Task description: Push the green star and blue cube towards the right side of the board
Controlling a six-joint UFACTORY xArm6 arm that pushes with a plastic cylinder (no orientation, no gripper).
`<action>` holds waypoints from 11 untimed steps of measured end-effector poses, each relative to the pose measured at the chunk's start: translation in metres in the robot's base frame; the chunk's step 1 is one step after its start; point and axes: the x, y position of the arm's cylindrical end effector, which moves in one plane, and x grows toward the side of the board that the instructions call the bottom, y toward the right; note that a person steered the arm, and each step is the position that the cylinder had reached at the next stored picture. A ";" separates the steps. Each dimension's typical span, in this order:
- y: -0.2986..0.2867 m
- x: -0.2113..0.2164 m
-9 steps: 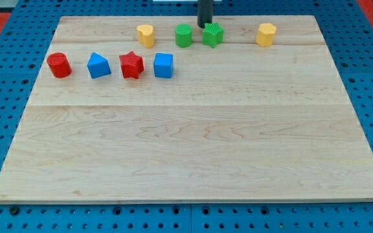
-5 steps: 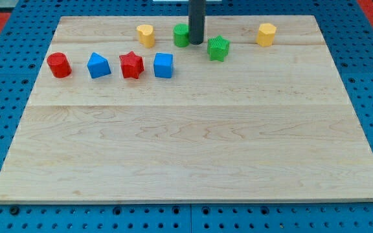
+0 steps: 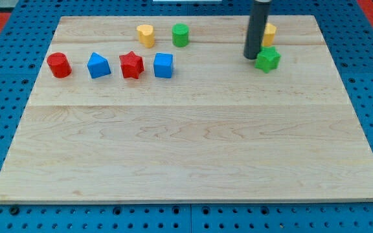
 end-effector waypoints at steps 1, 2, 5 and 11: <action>-0.029 0.011; -0.105 -0.005; -0.131 0.032; -0.183 0.077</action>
